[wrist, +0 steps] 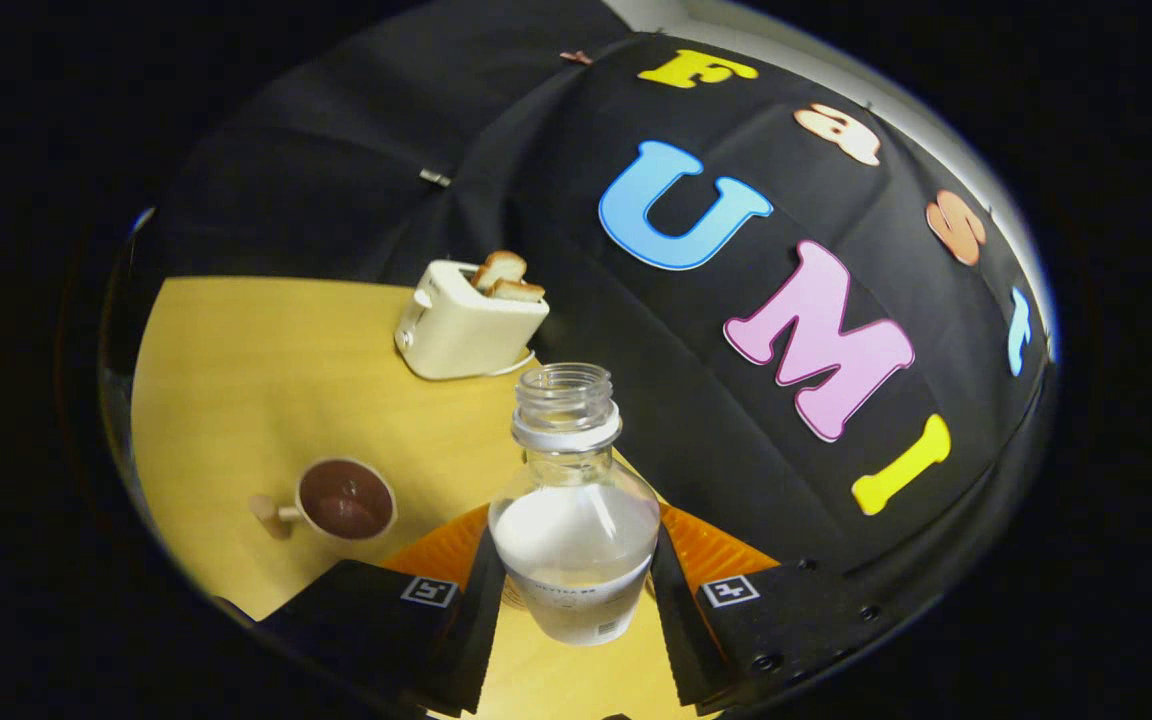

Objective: Take the bottle from table, then pour the juice into the cup, finally place the bottle on the coaster

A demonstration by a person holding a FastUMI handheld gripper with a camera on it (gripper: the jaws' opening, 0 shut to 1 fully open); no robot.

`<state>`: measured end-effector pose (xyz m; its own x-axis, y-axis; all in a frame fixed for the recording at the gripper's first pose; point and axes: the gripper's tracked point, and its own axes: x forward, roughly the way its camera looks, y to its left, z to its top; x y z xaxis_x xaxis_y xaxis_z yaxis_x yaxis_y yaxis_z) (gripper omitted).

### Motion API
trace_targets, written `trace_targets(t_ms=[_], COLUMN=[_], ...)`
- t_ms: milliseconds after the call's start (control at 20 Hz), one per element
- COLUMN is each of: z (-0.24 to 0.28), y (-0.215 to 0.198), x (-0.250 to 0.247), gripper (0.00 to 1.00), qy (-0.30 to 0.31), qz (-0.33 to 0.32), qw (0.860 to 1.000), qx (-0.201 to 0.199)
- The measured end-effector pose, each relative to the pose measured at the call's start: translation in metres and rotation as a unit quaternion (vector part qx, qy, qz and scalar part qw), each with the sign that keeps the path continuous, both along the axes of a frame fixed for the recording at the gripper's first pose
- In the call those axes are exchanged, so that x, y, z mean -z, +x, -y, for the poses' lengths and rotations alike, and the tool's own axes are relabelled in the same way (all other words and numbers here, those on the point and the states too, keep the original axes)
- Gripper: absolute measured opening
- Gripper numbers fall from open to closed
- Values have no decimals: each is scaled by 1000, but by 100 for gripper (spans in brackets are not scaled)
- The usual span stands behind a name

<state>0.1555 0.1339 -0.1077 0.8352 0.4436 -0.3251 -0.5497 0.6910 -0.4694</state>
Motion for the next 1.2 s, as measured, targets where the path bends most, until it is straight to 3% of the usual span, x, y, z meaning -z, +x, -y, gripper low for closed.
trace_targets(t_ms=[150,500,950,1200], z=[-1,3,25,31], y=[8,43,104,115], x=[-14,-3,66,86], gripper=[73,73,73,74], qy=[101,230,235,244], qz=[-20,-43,-65,-80], qw=[995,972,970,965], qx=[-5,-19,24,42])
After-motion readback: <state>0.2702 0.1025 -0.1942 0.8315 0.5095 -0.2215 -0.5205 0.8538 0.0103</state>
